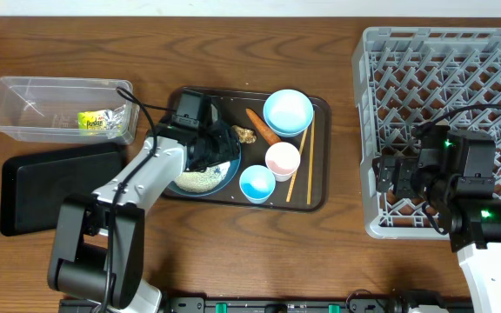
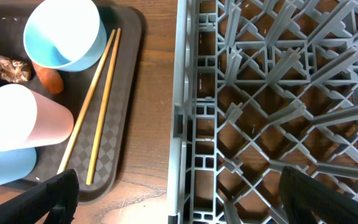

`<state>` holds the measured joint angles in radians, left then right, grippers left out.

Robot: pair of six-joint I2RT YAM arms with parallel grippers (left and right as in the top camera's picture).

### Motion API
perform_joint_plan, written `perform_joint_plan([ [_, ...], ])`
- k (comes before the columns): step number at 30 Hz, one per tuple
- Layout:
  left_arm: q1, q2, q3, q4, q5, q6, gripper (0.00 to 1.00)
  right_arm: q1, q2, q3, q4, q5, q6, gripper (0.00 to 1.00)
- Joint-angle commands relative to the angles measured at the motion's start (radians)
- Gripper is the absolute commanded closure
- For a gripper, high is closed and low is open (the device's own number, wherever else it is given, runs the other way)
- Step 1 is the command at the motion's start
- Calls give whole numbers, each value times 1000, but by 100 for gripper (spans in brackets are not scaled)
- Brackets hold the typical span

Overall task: Sort waste into correct bins and load items into the dishwasher rack
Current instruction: 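Carry the wrapper with the left gripper into the clear plastic bin and release, then grasp the white tissue on the blue plate with the left gripper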

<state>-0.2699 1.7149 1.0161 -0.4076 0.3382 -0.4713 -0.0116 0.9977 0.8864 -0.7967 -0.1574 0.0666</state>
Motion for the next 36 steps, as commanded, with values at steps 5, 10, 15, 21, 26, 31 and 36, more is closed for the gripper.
perform_joint_plan([
  [5, -13, 13, -12, -2, -71, 7, 39, 5, -1, 20, -4, -3, -9, 1],
  [10, -13, 14, -15, -3, -70, 7, 51, 5, -1, 20, -4, -3, -8, 1],
  [15, -13, 14, -41, 6, -70, 6, 52, 5, -1, 20, -4, -3, -8, 1],
  [21, -13, 17, -44, 6, -70, 6, 57, 5, -1, 20, -4, -3, -8, 1],
  [26, -30, 26, -45, 5, -70, 7, 72, 5, -1, 20, -4, -3, -8, 1],
  [31, -42, 42, -45, 5, -71, 7, 94, 5, -1, 20, -4, -3, -8, 1],
  [36, -21, 26, -31, -1, -88, 7, 94, 5, -1, 20, -8, -3, -8, 1],
])
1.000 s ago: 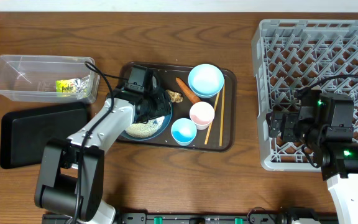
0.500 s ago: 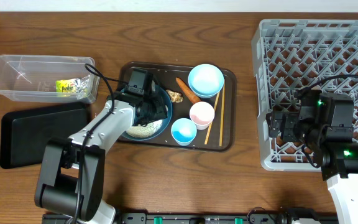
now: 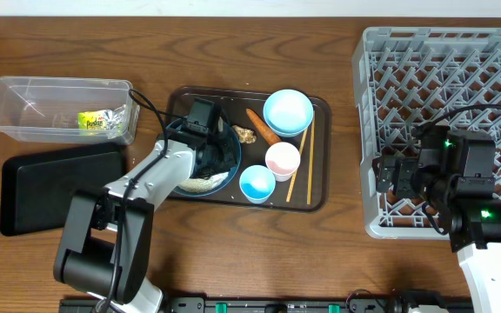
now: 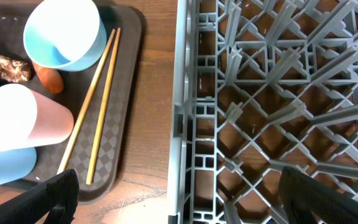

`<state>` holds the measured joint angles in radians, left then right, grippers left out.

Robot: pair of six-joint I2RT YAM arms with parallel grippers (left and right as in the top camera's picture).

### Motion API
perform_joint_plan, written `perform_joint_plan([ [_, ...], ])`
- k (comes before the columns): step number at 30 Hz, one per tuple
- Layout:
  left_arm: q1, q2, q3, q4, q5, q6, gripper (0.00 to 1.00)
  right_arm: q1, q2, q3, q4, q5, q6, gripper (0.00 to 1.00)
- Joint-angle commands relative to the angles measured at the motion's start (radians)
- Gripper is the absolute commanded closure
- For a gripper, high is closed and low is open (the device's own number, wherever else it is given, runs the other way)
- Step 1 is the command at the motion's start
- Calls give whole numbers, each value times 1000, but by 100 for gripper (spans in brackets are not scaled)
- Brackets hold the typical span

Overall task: Sort waste into correct bins and load items into the dishwasher rack
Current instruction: 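Grasp the white tissue on the blue plate with the left gripper, then carry the tissue with the left gripper into the clear bin and release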

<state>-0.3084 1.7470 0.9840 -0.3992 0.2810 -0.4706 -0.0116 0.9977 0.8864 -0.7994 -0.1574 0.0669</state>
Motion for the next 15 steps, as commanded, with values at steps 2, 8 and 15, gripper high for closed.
perform_joint_plan([
  [2, 30, -23, 14, -27, -40, 8, 94, 5, -1, 20, -5, -3, -9, 1],
  [8, 81, -146, 37, -69, -43, 26, 94, 5, -1, 20, -5, -3, -13, 1],
  [15, 101, -249, 37, -71, -46, 34, 94, 5, -1, 20, -5, -3, -13, 1],
])
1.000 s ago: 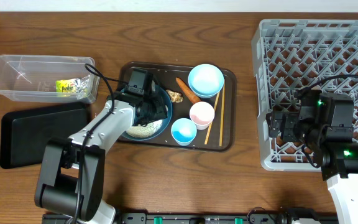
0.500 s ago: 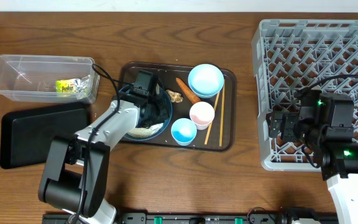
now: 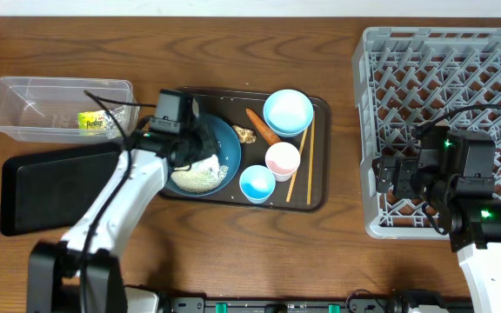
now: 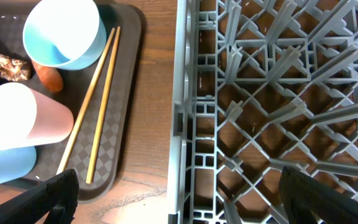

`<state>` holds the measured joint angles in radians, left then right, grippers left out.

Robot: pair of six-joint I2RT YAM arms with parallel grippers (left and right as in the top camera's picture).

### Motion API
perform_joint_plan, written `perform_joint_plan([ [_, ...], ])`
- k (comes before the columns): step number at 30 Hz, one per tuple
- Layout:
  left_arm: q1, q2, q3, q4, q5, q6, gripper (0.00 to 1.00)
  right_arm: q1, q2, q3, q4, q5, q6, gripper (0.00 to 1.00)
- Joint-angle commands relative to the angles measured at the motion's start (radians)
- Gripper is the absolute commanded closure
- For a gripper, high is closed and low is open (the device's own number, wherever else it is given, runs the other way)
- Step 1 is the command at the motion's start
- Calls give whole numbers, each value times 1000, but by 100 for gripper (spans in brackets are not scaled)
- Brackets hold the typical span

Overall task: Sort waste into correct bins and load items into the dishwasher rack
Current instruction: 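Carry the tissue with the left gripper into the clear bin and release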

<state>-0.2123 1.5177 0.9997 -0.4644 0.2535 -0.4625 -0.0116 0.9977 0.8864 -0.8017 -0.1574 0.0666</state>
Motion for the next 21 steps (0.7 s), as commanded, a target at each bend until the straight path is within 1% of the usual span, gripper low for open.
perform_joint_plan([
  [1, 5, -24, 22, -8, -19, 26, 94, 5, -1, 20, -2, -3, -12, 1],
  [6, 10, -33, 22, -9, -40, 30, 94, 5, -1, 20, -3, -3, -13, 1],
  [10, 47, -63, 33, -10, -92, 74, 94, 5, -1, 20, -3, -3, -13, 1],
  [16, 192, -130, 79, 23, -129, 113, 94, 5, -1, 20, -3, -3, -13, 1],
  [21, 336, -144, 87, 171, -132, 122, 94, 5, -1, 20, -3, -3, -12, 1],
])
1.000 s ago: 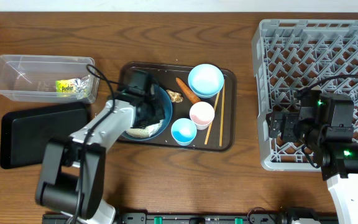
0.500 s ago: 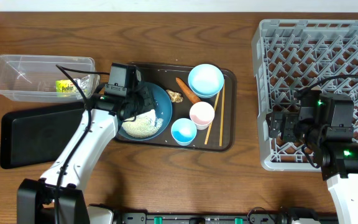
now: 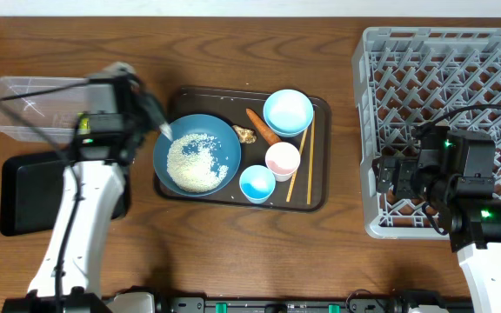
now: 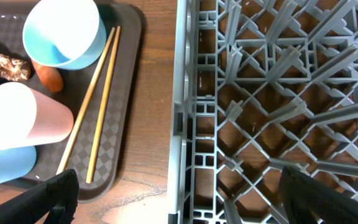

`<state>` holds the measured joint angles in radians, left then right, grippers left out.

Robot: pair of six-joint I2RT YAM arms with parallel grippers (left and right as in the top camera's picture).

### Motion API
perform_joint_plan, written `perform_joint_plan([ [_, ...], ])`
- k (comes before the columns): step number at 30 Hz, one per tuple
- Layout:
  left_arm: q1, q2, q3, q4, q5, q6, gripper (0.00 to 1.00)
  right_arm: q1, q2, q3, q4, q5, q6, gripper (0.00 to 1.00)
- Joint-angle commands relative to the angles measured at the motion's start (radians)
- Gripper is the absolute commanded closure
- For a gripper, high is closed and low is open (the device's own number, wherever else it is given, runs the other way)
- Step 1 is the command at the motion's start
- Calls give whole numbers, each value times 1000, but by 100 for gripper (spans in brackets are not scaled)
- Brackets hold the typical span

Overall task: Sort waste into correct bins and load items into the dishwasher rack
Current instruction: 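Carry the tissue with the left gripper into the clear bin and release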

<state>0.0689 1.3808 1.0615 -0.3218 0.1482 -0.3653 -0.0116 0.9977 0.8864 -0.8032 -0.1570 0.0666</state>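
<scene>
A dark tray [image 3: 318, 196] holds a blue bowl of rice [image 3: 197, 156], a carrot [image 3: 262, 127], a brown scrap [image 3: 244, 134], a light blue bowl [image 3: 287, 111], a pink cup [image 3: 282, 159], a small blue cup [image 3: 257, 183] and chopsticks [image 3: 303, 161]. My left gripper [image 3: 152, 118] hangs between the clear bin [image 3: 24, 104] and the tray. A small pale thing [image 3: 165, 131] shows at its tip by the bowl's left rim; whether it is held is unclear. My right gripper [image 4: 188, 199] stands open over the left edge of the grey rack [image 4: 272, 93].
A flat black bin [image 3: 24, 196] lies left of the tray, partly under my left arm. The rack [image 3: 446, 52] fills the right side of the table. Bare wood runs along the front between tray and rack.
My left gripper has moved left from the rice bowl's left rim to the gap beside the clear bin, leaving the whole bowl uncovered. The right arm has not moved.
My left gripper was down over the rice bowl, then further right inside it. Then it stood at the bowl's upper left rim, and now it is off to the left near the clear bin. The right gripper stayed open over the rack's edge throughout.
</scene>
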Motion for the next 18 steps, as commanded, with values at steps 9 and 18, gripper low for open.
perform_joint_plan([
  [9, 215, 129, 26, 212, -30, 24, 93, 5, -1, 20, -1, -3, -12, 1],
  [18, 229, 140, 26, 220, -12, 24, 57, 5, -1, 20, -1, -3, -12, 1],
])
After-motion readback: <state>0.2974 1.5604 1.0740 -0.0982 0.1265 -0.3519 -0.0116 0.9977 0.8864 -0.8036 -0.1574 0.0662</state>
